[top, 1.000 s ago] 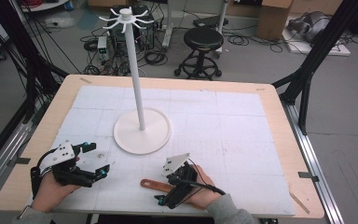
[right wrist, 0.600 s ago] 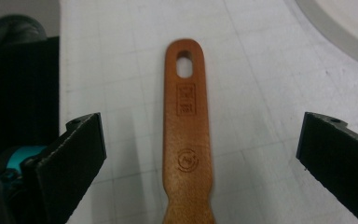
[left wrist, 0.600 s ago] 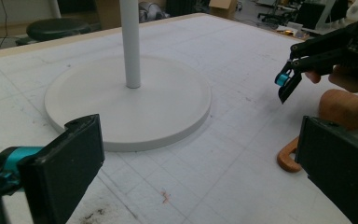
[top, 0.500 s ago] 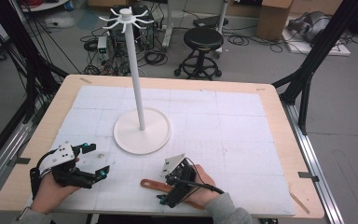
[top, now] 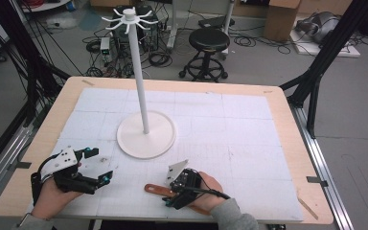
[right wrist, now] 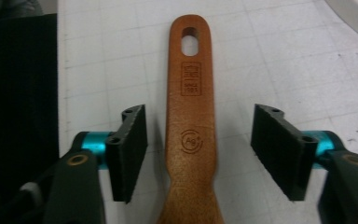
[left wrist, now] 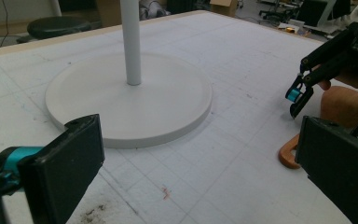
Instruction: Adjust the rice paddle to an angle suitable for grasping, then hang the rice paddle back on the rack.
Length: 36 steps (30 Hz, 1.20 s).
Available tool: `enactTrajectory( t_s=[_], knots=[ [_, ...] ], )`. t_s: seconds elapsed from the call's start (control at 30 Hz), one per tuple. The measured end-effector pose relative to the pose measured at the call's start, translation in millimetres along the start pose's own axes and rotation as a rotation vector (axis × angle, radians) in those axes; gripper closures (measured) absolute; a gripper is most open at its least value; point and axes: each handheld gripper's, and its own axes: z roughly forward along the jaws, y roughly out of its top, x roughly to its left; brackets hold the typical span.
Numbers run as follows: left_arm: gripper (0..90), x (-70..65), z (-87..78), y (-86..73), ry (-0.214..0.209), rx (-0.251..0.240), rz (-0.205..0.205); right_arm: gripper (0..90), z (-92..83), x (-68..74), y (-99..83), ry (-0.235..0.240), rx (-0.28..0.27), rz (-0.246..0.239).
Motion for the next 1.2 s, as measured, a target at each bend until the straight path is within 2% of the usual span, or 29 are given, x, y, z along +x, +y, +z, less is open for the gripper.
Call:
enactTrajectory(
  t_s=[0.4, 0.8, 1.07, 1.2],
  knots=[
    [1.8, 1.5, 1.4, -0.3, 0.001, 0.002, -0.005, 43.9, -1.4, 0.0, -1.1, 0.006, 0.000, 0.015],
    [1.8, 1.2, 0.4, -0.3, 0.002, 0.001, -0.001, 55.9, -2.5, 0.5, -0.8, 0.024, -0.002, -0.018],
    [1.8, -0.1, 1.2, -1.2, 0.001, 0.016, 0.009, 63.0, -3.4, 0.1, -1.2, 0.032, 0.000, -0.019],
    [1.8, -1.6, -0.7, -0.6, 0.000, 0.008, 0.008, 64.0, -3.8, 1.6, -0.6, 0.027, 0.005, -0.019]
  ],
)
